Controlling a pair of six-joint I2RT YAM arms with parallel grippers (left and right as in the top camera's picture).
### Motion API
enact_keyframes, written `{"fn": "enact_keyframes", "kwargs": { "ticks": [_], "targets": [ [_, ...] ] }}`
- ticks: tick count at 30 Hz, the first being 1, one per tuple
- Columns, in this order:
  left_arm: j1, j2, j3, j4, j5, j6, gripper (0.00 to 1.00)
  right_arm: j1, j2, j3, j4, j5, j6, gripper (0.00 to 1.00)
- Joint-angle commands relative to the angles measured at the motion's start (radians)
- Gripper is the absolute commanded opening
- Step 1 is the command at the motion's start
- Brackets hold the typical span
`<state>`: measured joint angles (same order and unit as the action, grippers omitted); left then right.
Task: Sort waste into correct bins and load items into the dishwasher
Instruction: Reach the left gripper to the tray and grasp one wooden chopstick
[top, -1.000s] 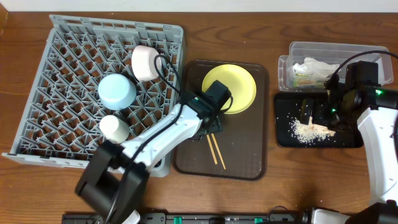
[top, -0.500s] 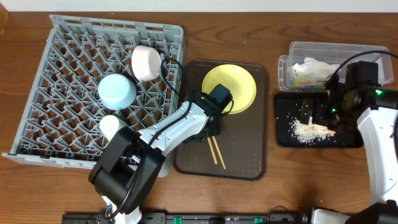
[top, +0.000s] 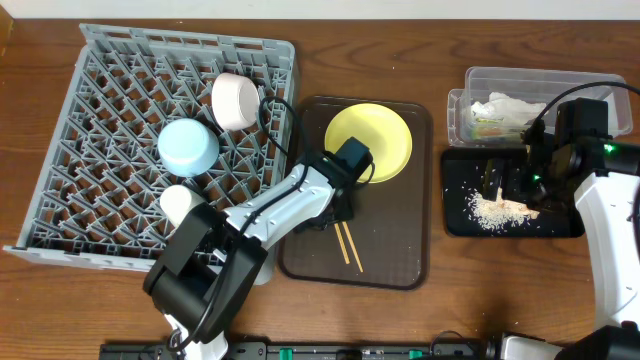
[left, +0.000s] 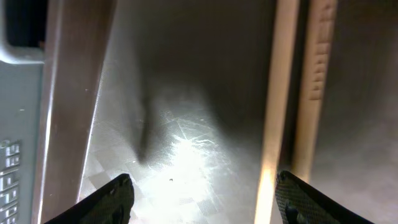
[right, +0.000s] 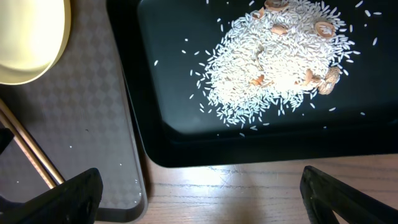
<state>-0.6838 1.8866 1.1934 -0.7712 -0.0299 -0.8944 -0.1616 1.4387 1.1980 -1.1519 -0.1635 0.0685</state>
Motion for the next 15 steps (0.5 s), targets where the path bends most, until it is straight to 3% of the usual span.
{"fn": "enact_keyframes", "kwargs": {
  "ticks": [1,6,15],
  "targets": [
    [-0.002,0.043,-0.019,0.000,-0.003,-0.008,0.73,-0.006,-0.014,0.019,-0.001,-0.002,0.013,0.99],
    [-0.002,0.055,-0.019,0.003,0.000,0.002,0.66,-0.006,-0.014,0.019,-0.001,-0.002,0.013,0.99],
    [-0.002,0.055,-0.019,0.003,0.049,0.002,0.19,-0.006,-0.014,0.019,-0.001,-0.002,0.013,0.99]
  ]
}}
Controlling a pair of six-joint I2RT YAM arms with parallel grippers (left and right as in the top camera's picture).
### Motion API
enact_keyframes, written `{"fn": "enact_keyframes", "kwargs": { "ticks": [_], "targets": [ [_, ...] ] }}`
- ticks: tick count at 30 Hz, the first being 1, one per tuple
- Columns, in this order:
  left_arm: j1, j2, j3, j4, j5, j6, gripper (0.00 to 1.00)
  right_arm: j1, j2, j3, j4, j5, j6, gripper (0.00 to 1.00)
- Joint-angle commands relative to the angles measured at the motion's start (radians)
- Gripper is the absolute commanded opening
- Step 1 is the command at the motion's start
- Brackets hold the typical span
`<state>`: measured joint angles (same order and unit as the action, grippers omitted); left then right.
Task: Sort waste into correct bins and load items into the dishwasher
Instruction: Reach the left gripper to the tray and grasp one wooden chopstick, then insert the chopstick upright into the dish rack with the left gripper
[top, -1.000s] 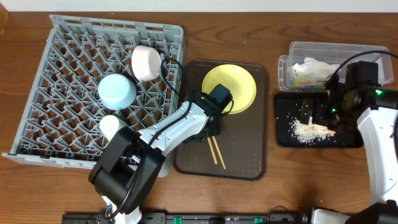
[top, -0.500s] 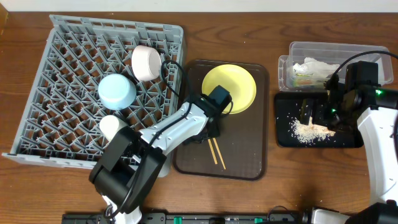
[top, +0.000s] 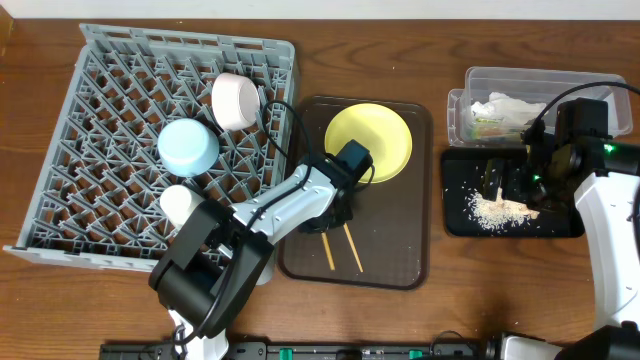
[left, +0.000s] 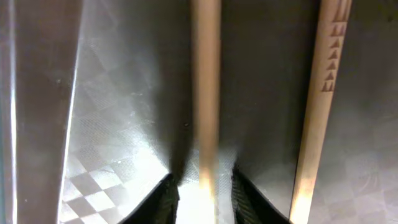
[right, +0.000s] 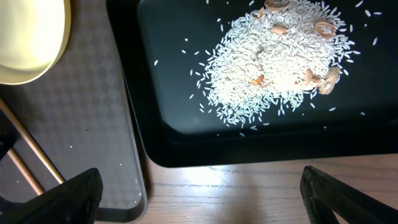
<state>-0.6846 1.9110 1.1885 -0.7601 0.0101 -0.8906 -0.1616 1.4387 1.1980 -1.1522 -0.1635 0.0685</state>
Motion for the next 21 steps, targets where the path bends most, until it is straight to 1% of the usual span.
{"fn": "enact_keyframes", "kwargs": {
  "ticks": [1,4,7,12,14,18,21],
  "targets": [
    [-0.002,0.031,-0.014,-0.008,0.009,-0.002,0.15,-0.006,-0.014,0.019,-0.001,-0.002,0.013,0.99],
    [-0.002,0.029,-0.014,-0.009,0.009,-0.001,0.07,-0.006,-0.014,0.019,-0.001,-0.002,0.013,0.99],
    [0.001,0.018,-0.014,-0.017,0.008,0.003,0.06,-0.006,-0.014,0.019,-0.001,-0.002,0.013,0.99],
    [0.001,-0.049,-0.004,-0.020,-0.003,0.109,0.06,-0.006,-0.014,0.019,-0.003,-0.002,0.013,0.99],
    [0.002,-0.093,0.006,-0.023,-0.001,0.175,0.06,-0.006,-0.014,0.019,-0.004,-0.002,0.013,0.99],
    [0.002,-0.205,0.032,-0.051,0.005,0.389,0.06,-0.006,-0.014,0.019,-0.004,-0.002,0.013,0.99],
    [0.014,-0.296,0.041,-0.073,0.005,0.502,0.06,-0.006,-0.014,0.019,-0.004,-0.002,0.013,0.99]
  ]
}}
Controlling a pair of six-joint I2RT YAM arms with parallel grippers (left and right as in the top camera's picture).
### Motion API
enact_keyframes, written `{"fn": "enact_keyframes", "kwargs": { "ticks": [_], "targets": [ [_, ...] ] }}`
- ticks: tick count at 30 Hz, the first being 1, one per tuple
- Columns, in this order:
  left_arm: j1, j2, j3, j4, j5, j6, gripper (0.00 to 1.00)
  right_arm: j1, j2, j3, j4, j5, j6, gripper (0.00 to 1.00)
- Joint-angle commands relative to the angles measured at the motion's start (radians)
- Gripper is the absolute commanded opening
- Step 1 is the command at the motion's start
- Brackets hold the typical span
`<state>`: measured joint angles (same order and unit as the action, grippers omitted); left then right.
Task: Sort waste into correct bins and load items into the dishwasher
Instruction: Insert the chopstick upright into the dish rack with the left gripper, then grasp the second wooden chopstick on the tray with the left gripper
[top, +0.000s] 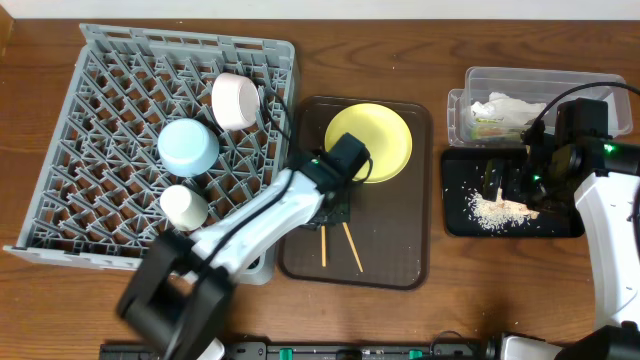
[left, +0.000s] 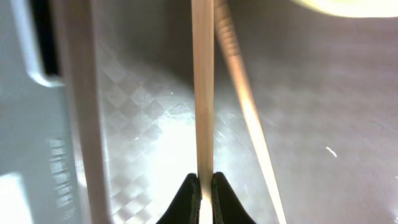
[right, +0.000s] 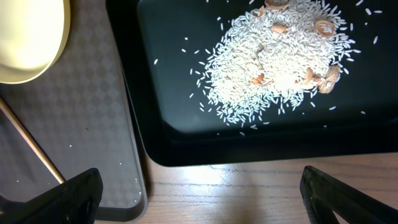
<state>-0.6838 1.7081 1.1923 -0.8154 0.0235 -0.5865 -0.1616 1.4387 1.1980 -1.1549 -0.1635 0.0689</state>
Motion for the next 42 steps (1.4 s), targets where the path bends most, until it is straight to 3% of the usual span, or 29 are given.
{"fn": "enact_keyframes", "kwargs": {
  "ticks": [1,6,11,22,24,25,27,30,33,35,42],
  "targets": [
    [0.021,-0.121,0.037,-0.022,-0.008,0.222,0.06,-0.006,-0.014,0.019,-0.001,-0.002,0.013,0.99],
    [0.140,-0.275,0.037,-0.067,-0.009,0.411,0.06,-0.006,-0.014,0.019,-0.002,-0.002,0.013,0.99],
    [0.280,-0.310,0.037,-0.089,-0.008,0.523,0.06,-0.006,-0.014,0.019,-0.002,-0.002,0.013,0.99],
    [0.379,-0.180,0.026,-0.073,-0.008,0.527,0.08,-0.006,-0.014,0.019,-0.005,-0.002,0.013,0.99],
    [0.384,-0.172,0.026,-0.064,-0.009,0.527,0.17,-0.006,-0.014,0.019,-0.005,-0.002,0.013,0.99],
    [0.387,-0.173,0.027,-0.057,-0.008,0.527,0.26,-0.006,-0.014,0.019,-0.006,-0.002,0.013,0.99],
    [0.387,-0.178,0.035,-0.054,-0.009,0.527,0.54,-0.006,-0.014,0.019,-0.006,-0.002,0.012,0.99],
    [0.386,-0.208,0.056,-0.055,-0.004,0.523,0.58,-0.006,-0.014,0.019,-0.006,-0.002,0.013,0.99],
    [0.384,-0.256,0.062,-0.045,0.095,0.466,0.57,-0.006,-0.014,0.019,-0.006,-0.002,0.013,0.99],
    [0.372,-0.285,0.062,-0.032,0.271,0.296,0.57,-0.006,-0.014,0.019,-0.005,-0.002,0.013,0.99],
    [0.247,-0.239,0.013,-0.027,0.163,-0.030,0.57,-0.006,-0.014,0.019,-0.006,-0.002,0.013,0.99]
  ]
}}
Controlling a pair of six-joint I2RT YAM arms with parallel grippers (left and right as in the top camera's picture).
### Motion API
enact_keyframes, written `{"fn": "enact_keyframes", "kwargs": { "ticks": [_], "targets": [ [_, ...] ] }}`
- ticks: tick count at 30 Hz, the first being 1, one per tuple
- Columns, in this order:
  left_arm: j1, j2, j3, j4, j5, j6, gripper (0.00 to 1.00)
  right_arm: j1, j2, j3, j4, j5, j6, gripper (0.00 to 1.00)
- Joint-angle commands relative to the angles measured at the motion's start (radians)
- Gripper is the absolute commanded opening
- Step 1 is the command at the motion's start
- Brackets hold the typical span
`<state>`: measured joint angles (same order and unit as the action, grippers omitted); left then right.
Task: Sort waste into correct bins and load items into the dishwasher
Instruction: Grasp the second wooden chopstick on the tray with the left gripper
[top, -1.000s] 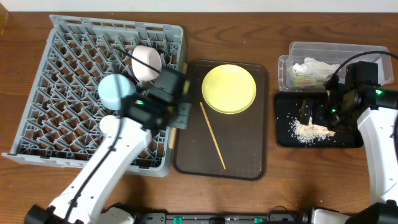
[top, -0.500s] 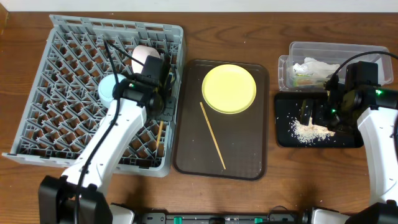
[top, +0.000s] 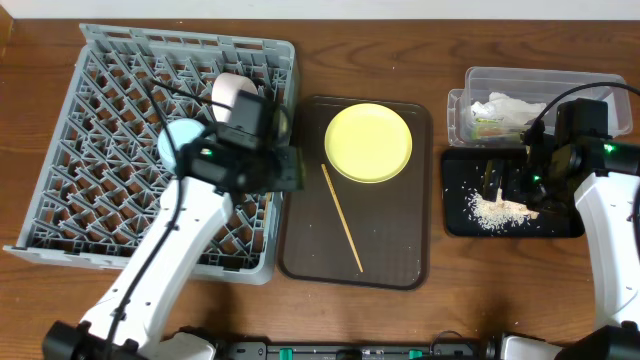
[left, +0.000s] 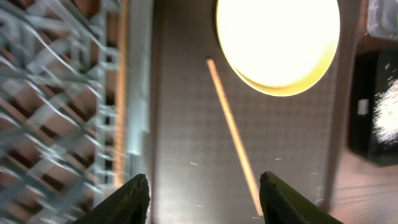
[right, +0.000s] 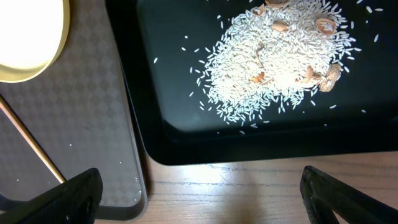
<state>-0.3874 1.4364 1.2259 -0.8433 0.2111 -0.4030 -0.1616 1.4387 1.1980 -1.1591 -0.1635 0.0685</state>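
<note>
My left gripper (top: 287, 168) hangs open over the right edge of the grey dish rack (top: 100, 120), with nothing between its fingers (left: 138, 198). A blurred tan stick (left: 120, 93) lies along the rack's right side. One chopstick (top: 342, 218) rests on the brown tray (top: 400, 255), below the yellow plate (top: 368, 142). The chopstick (left: 233, 134) and plate (left: 278, 43) also show in the left wrist view. My right gripper (right: 202, 199) is open and still above the table, between the brown tray (right: 74, 124) and the black tray (right: 186, 112) of rice.
A pink cup (top: 232, 95) and a blue cup (top: 185, 148) sit in the rack. Rice and scraps (top: 497, 210) lie on the black tray. A clear bin (top: 500, 105) with paper waste stands behind it. My left arm crosses the rack's lower part.
My left gripper was shut on a chopstick over the brown tray; now it is open at the rack's right edge. Only one chopstick is on the tray. The right arm has not moved.
My left gripper stood open over two chopsticks on the brown tray. Then its fingers were closing round one, then shut on it. Now the gripper is open at the rack, and one chopstick lies on the tray. The right gripper stayed open throughout.
</note>
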Motion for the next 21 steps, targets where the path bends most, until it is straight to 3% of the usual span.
{"fn": "enact_keyframes", "kwargs": {
  "ticks": [1,10,21],
  "targets": [
    [-0.074,0.048,-0.028,0.008,-0.050,-0.251,0.58,-0.006,-0.014,0.019,-0.002,-0.002,0.013,0.99],
    [-0.249,0.250,-0.032,0.097,-0.183,-0.394,0.59,-0.006,-0.014,0.019,-0.001,-0.002,0.013,0.99],
    [-0.266,0.437,-0.032,0.168,-0.182,-0.449,0.59,-0.006,-0.014,0.019,-0.002,-0.002,0.013,0.99]
  ]
}}
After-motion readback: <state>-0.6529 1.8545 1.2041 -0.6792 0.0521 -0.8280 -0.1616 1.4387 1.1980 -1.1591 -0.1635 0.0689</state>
